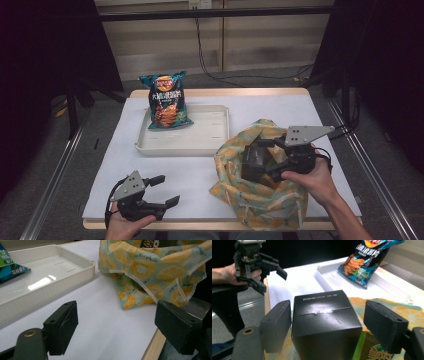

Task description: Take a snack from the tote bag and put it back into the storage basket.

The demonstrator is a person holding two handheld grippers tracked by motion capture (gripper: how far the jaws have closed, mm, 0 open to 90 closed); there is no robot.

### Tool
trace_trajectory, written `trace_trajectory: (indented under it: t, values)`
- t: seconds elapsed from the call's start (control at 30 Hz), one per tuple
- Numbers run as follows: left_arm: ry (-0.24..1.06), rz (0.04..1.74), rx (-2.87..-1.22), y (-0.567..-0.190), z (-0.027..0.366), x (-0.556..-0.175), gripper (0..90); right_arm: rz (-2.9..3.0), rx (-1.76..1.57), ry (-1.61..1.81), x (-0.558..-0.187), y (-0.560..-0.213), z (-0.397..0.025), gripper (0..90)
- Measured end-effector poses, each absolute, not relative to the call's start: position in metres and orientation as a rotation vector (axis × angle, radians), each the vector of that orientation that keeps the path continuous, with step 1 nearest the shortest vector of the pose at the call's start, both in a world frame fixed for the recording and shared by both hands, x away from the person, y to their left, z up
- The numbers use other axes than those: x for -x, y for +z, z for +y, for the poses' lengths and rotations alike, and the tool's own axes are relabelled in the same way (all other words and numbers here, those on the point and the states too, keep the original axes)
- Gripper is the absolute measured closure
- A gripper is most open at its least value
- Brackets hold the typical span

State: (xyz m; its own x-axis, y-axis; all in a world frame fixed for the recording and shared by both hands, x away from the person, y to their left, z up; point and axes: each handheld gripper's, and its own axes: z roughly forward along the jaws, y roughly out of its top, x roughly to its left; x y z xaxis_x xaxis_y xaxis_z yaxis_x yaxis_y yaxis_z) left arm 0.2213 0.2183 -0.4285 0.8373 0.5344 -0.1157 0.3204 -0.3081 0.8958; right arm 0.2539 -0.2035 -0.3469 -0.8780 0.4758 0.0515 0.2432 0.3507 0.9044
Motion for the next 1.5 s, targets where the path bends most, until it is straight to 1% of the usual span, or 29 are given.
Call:
trace_trajectory:
  t: [0.17, 0.23, 0.33, 0.4, 0.57, 0.87, 1.0, 1.3, 1.33, 1.37, 1.5]
  values:
    - [0.245, 0.643, -1.92, -0.428, 0.219, -0.222, 18.8, 2.447, -0.659, 1.504, -0.257, -0.354, -0.197, 23.9]
    - [0.245, 0.642, -1.918, -0.428, 0.219, -0.222, 18.8, 2.455, -0.656, 1.5, -0.258, -0.357, -0.196, 31.7]
    - [0.246, 0.643, -1.91, -0.428, 0.22, -0.222, 18.8, 2.458, -0.655, 1.474, -0.259, -0.358, -0.195, 35.7]
    - [0.251, 0.648, -1.911, -0.428, 0.22, -0.222, 18.8, 2.455, -0.671, 1.474, -0.258, -0.358, -0.196, 36.4]
    - [0.245, 0.636, -1.914, -0.428, 0.218, -0.222, 18.8, 2.416, -0.659, 1.526, -0.256, -0.357, -0.204, 36.9]
    - [0.243, 0.619, -1.901, -0.426, 0.214, -0.224, 18.8, 2.279, -0.613, 1.692, -0.251, -0.336, -0.231, 37.2]
    - [0.242, 0.613, -1.893, -0.424, 0.211, -0.225, 18.8, 2.239, -0.597, 1.754, -0.252, -0.332, -0.24, 37.2]
    - [0.225, 0.579, -1.884, -0.419, 0.199, -0.227, 18.6, 2.225, -0.518, 1.802, -0.251, -0.325, -0.243, 37.3]
    - [0.239, 0.584, -1.9, -0.417, 0.197, -0.227, 18.6, 2.224, -0.51, 1.814, -0.251, -0.324, -0.244, 37.3]
    - [0.218, 0.566, -1.89, -0.418, 0.195, -0.228, 18.5, 2.223, -0.505, 1.816, -0.251, -0.323, -0.244, 37.3]
    - [0.202, 0.544, -1.894, -0.417, 0.187, -0.231, 18.2, 2.216, -0.479, 1.828, -0.249, -0.321, -0.245, 37.3]
